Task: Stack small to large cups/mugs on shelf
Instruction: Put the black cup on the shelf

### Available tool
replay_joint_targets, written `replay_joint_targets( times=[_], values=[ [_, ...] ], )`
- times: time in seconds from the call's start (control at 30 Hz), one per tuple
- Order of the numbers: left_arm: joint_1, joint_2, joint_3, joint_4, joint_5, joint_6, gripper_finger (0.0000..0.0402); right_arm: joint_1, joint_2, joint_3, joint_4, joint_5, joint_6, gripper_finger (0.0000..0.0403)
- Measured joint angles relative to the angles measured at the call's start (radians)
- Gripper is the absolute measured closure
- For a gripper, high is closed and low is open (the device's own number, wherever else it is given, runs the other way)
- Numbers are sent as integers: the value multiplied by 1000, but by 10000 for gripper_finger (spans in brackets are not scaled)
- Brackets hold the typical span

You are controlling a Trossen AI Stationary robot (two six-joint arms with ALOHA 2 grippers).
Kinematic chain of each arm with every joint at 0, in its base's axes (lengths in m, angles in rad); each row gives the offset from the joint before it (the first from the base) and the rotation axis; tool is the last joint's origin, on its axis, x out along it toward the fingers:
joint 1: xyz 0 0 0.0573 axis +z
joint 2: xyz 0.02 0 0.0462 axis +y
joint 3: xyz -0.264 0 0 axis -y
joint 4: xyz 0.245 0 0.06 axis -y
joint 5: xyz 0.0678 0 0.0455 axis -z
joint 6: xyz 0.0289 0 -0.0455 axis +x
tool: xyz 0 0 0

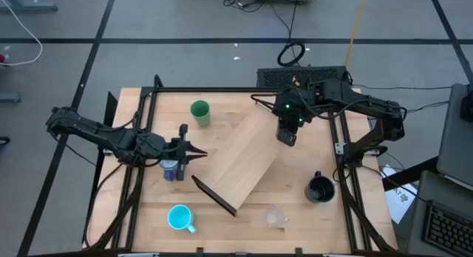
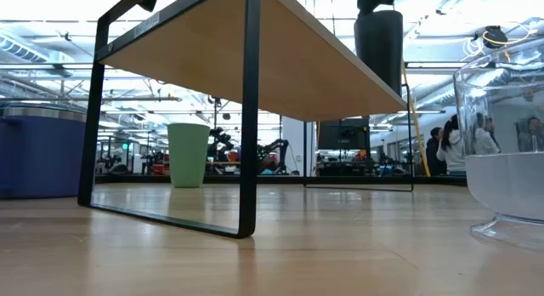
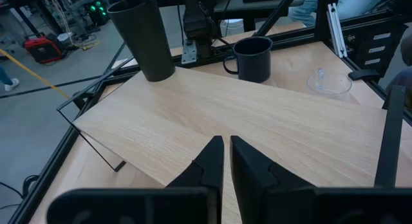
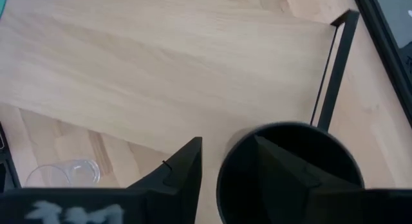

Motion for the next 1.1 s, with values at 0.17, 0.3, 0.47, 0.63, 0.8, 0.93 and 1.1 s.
replay_joint_targets(
  times=[0.17, 0.3, 0.47, 0.63, 0.8, 0.93, 1.1],
  values=[
    [0, 0, 0, 0, 0, 0, 371, -19, 1, 0, 3, 0, -4, 293],
    [0, 0, 0, 0, 0, 2, 371, -34, 1, 0, 11, 0, -8, 302],
    [0, 0, 0, 0, 0, 3, 371, -45, 1, 0, 36, 0, -12, 305],
    [0, 0, 0, 0, 0, 3, 371, -49, 0, -23, 53, 2, -12, 305],
    [0, 0, 0, -1, 0, 3, 371, -47, -1, -32, 18, -1, -23, 305],
    [0, 0, 0, -1, 0, 4, 371, -46, -27, -15, 43, -2, -29, 305],
    [0, 0, 0, -2, 0, 10, 371, -46, -60, -13, 60, -1, -28, 305]
  ],
)
